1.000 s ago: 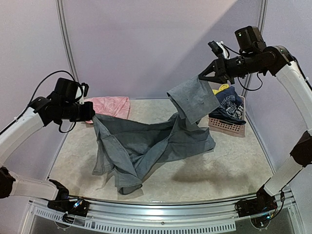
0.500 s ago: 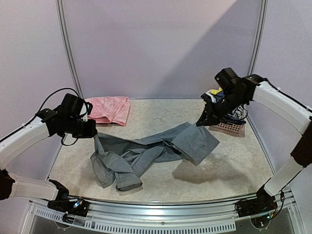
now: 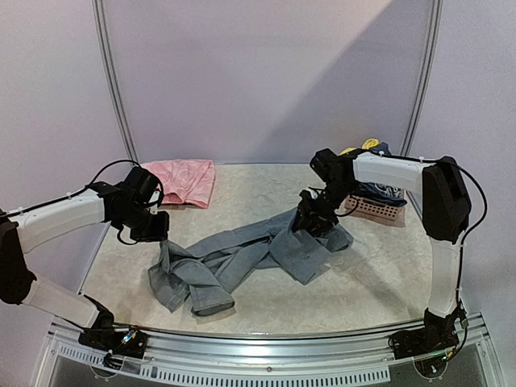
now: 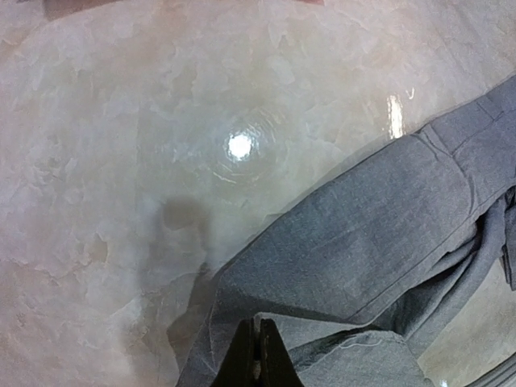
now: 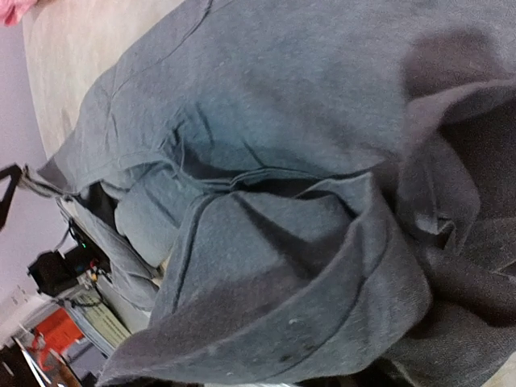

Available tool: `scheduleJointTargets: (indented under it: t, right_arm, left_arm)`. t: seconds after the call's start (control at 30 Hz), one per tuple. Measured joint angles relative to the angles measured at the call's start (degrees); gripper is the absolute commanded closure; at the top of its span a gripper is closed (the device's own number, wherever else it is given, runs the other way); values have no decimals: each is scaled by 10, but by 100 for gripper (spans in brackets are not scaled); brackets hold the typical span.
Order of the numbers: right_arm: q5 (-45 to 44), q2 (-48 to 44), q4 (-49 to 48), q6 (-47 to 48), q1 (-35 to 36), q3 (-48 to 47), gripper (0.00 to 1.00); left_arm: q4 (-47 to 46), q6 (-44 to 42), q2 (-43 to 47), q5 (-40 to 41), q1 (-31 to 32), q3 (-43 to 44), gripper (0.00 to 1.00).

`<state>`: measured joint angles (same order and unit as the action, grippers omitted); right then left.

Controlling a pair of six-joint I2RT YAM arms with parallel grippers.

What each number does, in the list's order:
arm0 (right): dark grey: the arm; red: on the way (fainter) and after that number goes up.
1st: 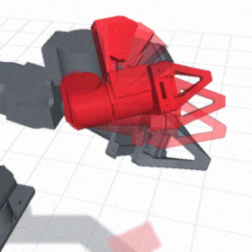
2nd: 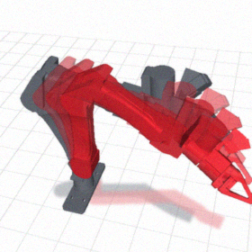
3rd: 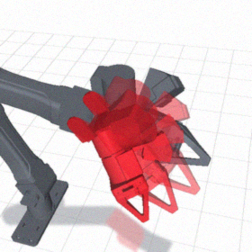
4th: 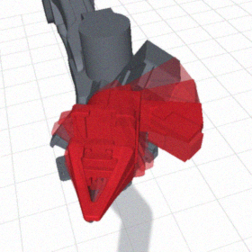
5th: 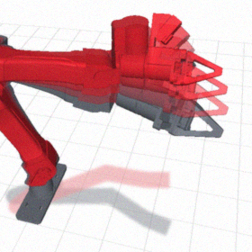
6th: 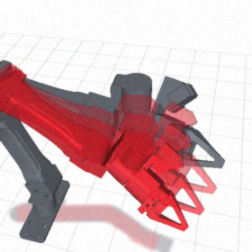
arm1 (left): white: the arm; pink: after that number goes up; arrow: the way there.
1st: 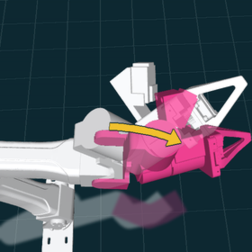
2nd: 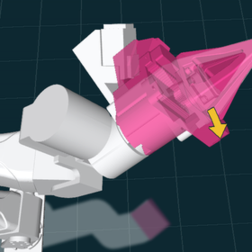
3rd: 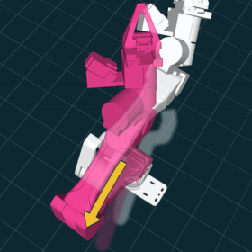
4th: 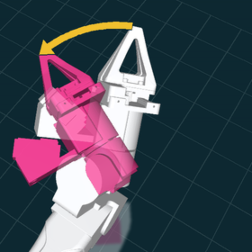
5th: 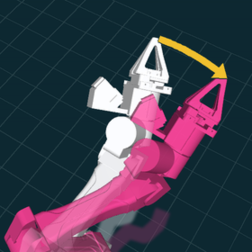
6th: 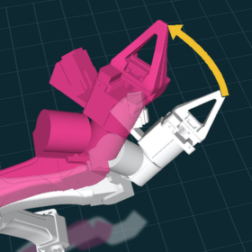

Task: Fold and stack the mixed laundry pile
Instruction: Adjust the crumpled shirt at the center of the board.

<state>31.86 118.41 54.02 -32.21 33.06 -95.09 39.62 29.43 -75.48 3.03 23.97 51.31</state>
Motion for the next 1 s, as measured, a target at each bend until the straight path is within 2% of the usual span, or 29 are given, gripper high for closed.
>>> scheduleJointTargets:
  t: [0.23,0.47,0.7,0.83,1.0]
  right_arm:
    - [-4,-63,9,60,3,53,31]
    - [-41,-155,-5,96,3,186,26]
    - [-65,-184,-63,101,3,278,27]
    - [-67,-189,-137,106,3,309,30]
    - [-54,-189,-209,116,3,337,42]
  left_arm:
    - [0,7,-3,0,0,0,100]
    - [1,7,-7,-1,0,1,100]
    - [1,7,-10,-2,0,1,100]
    - [1,6,-14,-5,0,1,100]
    - [3,6,-14,-7,0,2,100]
